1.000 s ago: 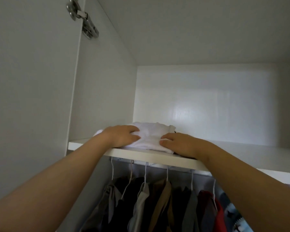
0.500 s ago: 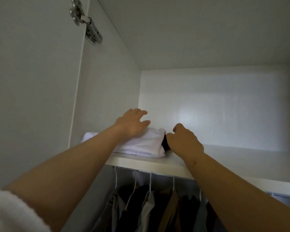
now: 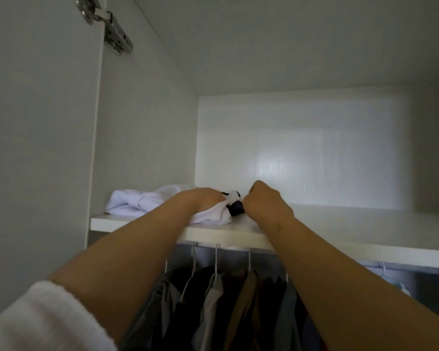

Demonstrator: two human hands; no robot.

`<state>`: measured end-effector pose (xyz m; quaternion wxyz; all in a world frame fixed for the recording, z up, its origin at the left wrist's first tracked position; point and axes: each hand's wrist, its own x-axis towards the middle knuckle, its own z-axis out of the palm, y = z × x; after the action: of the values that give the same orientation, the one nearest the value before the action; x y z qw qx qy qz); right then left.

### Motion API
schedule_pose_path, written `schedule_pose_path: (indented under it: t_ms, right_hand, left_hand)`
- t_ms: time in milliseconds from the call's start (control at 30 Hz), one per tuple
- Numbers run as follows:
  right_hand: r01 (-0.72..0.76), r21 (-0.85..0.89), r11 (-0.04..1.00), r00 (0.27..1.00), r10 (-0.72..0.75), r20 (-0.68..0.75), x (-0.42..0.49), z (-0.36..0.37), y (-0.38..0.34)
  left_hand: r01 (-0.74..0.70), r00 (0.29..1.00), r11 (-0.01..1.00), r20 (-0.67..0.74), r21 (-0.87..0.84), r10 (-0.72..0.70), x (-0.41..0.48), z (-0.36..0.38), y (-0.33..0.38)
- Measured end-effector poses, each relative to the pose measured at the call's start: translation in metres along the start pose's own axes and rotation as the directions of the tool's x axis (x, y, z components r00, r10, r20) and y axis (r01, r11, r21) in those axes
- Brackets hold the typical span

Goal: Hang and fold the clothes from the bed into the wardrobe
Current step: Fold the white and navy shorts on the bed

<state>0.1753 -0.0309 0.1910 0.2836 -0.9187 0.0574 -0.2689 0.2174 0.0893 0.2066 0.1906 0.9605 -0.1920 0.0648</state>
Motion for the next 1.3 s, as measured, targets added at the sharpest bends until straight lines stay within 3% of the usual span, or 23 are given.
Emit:
schedule_pose_path:
  t_ms: [133,300,400,467,533,633,733,867,967,1133,1300]
  right_hand:
    - [0.083,-0.010,0.997,0.985,-0.083,-0.150,-0.010,-0.005,-0.001]
    - [0.317,0.083,0.945,0.921,-0.286,-0.266,-0.037,-0.007,-0.001]
    - [0.418,0.335,0.844,0.906,-0.363,-0.217,-0.068,-0.006,0.003]
    - [0.479,0.387,0.788,0.878,-0.429,-0.213,-0.088,-0.004,0.010]
    - [0.544,0.447,0.710,0.837,-0.498,-0.227,-0.106,0.002,0.020]
    - [0.466,0.609,0.642,0.859,-0.493,-0.137,-0.129,0.018,0.045]
    - [0.272,0.719,0.639,0.923,-0.384,-0.008,-0.147,0.043,0.078]
    - [0.022,0.756,0.654,0.981,-0.160,0.110,-0.173,0.077,0.132]
    - [-0.186,0.735,0.652,0.970,0.001,0.244,-0.201,0.098,0.170]
    - [-0.429,0.676,0.599,0.903,0.290,0.316,-0.258,0.107,0.220]
    - [-0.636,0.568,0.523,0.760,0.551,0.344,-0.317,0.094,0.259]
  left_hand:
    - [-0.082,0.995,0.991,-0.071,-0.106,0.075,-0.025,0.000,-0.007]
    - [-0.003,0.945,0.998,-0.327,0.066,0.024,-0.057,0.023,-0.023]
    - [0.000,0.825,0.996,-0.563,0.093,0.053,-0.073,0.041,-0.028]
    - [-0.039,0.734,0.997,-0.676,0.059,0.069,-0.084,0.055,-0.032]
    - [-0.084,0.690,0.996,-0.719,0.035,0.084,-0.095,0.069,-0.035]
    - [-0.227,0.697,0.974,-0.702,-0.024,0.145,-0.117,0.095,-0.034]
    - [-0.297,0.706,0.930,-0.705,-0.218,0.061,-0.142,0.125,-0.029]
    - [-0.203,0.800,0.939,-0.601,-0.278,-0.005,-0.166,0.176,-0.030]
    - [-0.183,0.894,0.873,-0.445,-0.452,-0.043,-0.177,0.218,-0.029]
    - [0.002,0.991,0.743,-0.099,-0.669,-0.092,-0.189,0.284,-0.017]
    - [0.243,0.960,0.570,0.277,-0.785,-0.028,-0.205,0.346,0.001]
